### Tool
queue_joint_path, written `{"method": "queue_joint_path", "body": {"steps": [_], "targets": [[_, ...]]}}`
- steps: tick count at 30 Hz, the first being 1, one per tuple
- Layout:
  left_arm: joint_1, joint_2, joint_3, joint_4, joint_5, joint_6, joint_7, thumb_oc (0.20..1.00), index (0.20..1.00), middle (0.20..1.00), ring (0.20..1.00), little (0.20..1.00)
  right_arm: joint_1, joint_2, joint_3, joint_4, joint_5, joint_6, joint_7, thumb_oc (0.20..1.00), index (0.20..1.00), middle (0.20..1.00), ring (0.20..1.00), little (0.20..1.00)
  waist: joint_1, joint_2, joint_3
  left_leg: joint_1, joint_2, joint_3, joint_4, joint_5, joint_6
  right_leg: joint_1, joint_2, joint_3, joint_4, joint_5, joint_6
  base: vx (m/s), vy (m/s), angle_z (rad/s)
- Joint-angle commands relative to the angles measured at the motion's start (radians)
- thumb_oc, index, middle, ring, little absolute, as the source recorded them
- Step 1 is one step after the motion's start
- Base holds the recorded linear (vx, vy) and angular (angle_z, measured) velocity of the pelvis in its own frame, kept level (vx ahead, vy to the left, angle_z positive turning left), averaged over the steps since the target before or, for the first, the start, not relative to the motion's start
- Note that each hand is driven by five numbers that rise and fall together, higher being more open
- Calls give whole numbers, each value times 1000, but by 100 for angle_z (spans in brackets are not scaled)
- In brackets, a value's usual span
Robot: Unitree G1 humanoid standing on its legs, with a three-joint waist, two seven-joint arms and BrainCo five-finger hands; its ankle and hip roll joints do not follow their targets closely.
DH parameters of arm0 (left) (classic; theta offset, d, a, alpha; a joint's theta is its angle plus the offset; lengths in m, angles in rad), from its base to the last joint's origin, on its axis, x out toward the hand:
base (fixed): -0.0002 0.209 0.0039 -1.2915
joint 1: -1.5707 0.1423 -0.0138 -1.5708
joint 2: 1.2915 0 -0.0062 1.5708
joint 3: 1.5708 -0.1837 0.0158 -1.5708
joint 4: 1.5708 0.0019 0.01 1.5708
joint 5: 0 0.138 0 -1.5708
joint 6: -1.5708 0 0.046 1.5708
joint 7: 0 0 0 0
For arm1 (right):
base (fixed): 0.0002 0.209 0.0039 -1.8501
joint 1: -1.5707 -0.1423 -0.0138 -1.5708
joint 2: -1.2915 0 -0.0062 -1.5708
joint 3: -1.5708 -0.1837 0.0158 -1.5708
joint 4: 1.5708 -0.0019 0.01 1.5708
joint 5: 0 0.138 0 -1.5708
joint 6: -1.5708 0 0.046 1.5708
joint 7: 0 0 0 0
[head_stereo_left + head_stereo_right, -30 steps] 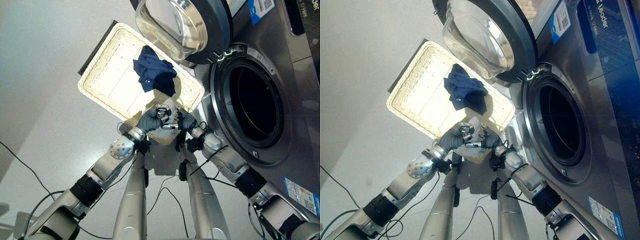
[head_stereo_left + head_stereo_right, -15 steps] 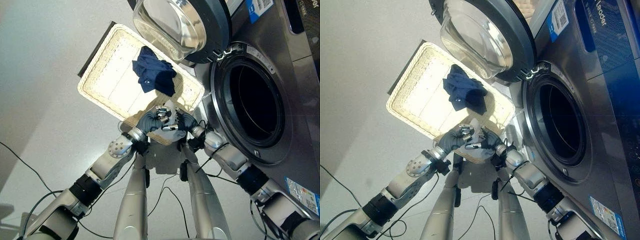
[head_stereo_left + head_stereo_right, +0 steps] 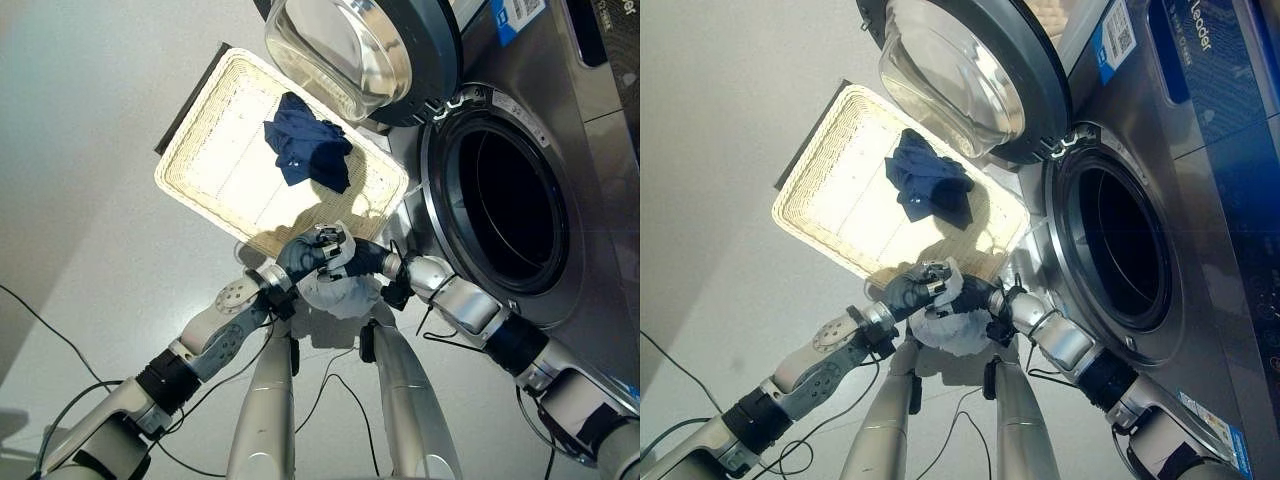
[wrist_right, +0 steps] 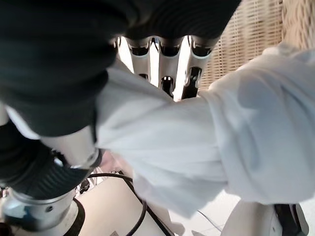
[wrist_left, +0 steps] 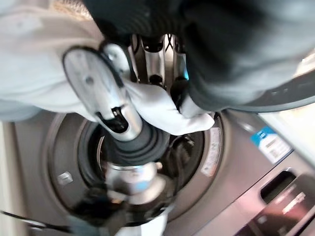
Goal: Put the clothes into the washing machine.
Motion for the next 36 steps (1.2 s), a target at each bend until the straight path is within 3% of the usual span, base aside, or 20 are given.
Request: {"method": "queue_joint_path", "body": {"steps": [1,5,8,9,10,11,13,14,15,16,17,18,20,23,29,33,36], "targets": [[-75,-235,-104,-287,-107,-112,-237,200,200,200,200,200,-22,88,152,38,-15,57,4,200,200,200,200,200,-36,35,-12,-58,-83,21,-34,89,104,34,54,49,-42,40,30,0,0,0],[-93,-253,-110,-283,-79,-183,-215,200,200,200,200,200,-23,96,161,62,-17,78,1,200,200,200,200,200,-41,36,-12,-60,-82,17,-34,90,104,33,57,59,-35,36,27,2,0,-1],[-101,-260,-103,-279,-19,-261,-146,200,200,200,200,200,-13,101,154,80,4,92,2,200,200,200,200,200,-43,35,-12,-59,-82,14,-32,89,105,33,55,59,-31,34,28,6,-3,-2],[-105,-257,-96,-278,46,-304,-71,200,200,200,200,200,-7,105,147,84,16,108,11,200,200,200,200,200,-42,33,-12,-61,-82,12,-29,88,105,31,55,58,-29,32,27,0,0,0],[-107,-254,-89,-276,91,-332,-8,542,542,542,542,542,-3,108,143,86,29,126,10,200,200,200,200,200,-41,32,-12,-62,-83,11,-27,87,105,29,55,56,-27,31,27,8,-42,0],[-108,-247,-67,-272,233,-395,156,1000,1000,1000,1000,1000,11,111,132,91,53,147,13,200,200,200,200,200,-38,31,-12,-65,-85,7,-21,85,106,28,56,54,-23,28,26,6,-44,1],[-107,-239,-48,-263,366,-444,283,1000,1000,1000,1000,1000,26,114,118,95,97,165,2,200,200,200,200,200,-35,30,-12,-65,-87,2,-17,84,107,30,56,52,-23,25,26,5,-39,1],[-105,-232,-30,-259,521,-471,415,1000,1000,1000,1000,1000,38,115,106,101,126,177,-3,200,200,200,200,200,-34,30,-12,-67,-88,0,-15,83,107,29,55,50,-23,23,26,3,-48,1],[-103,-215,-5,-250,751,-475,615,1000,1000,1000,1000,1000,55,116,85,117,154,191,0,200,200,200,200,200,-30,30,-12,-65,-89,-4,-13,81,107,32,54,46,-23,20,26,3,-70,0],[-107,-189,29,-234,1017,-422,828,1000,1000,1000,1000,1000,70,119,63,140,180,218,8,200,200,200,200,200,-25,30,-12,-64,-90,-8,-12,79,108,36,54,42,-23,15,25,2,-88,0],[-114,-143,75,-207,1178,-337,990,1000,1000,1000,1000,1000,83,114,37,170,192,263,33,200,200,200,200,200,-18,30,-12,-61,-92,-14,-8,78,106,42,53,36,-22,9,22,2,-85,0],[-116,-113,107,-183,1239,-288,1048,1000,1000,1000,1000,1000,92,104,25,194,199,293,49,200,200,200,200,200,-13,31,-12,-59,-93,-17,-4,75,105,45,50,30,-21,4,22,2,-74,0],[-120,-72,143,-157,1287,-227,1085,1000,1000,1000,1000,1000,108,93,5,227,192,313,79,200,200,200,200,200,-9,32,-12,-58,-95,-19,-1,73,103,47,47,24,-21,1,22,1,-52,0],[-150,45,221,-57,1231,-124,1117,1000,1000,1000,1000,1000,94,29,-53,349,262,282,117,200,200,200,200,200,3,39,-12,-55,-92,-9,15,68,92,56,32,0,-18,-3,24,8,-59,0],[-205,109,276,131,1091,-82,1079,1000,1000,1000,1000,1000,-2,-28,-151,552,465,202,106,200,200,200,200,200,12,42,-12,-56,-83,16,36,59,79,51,19,-22,-10,6,32,25,-67,-1],[-203,105,295,194,1033,-69,1055,1000,1000,1000,1000,1000,-36,-36,-255,589,785,167,20,200,200,200,200,200,11,39,-12,-54,-79,29,40,52,75,45,24,-23,-2,7,34,20,-53,0],[-179,102,315,244,1038,-72,1019,1000,1000,1000,1000,1000,-47,-43,-395,594,1112,60,-73,200,200,200,200,200,5,39,-12,-51,-76,38,50,41,71,40,29,-18,7,6,37,12,-26,-1]]}}
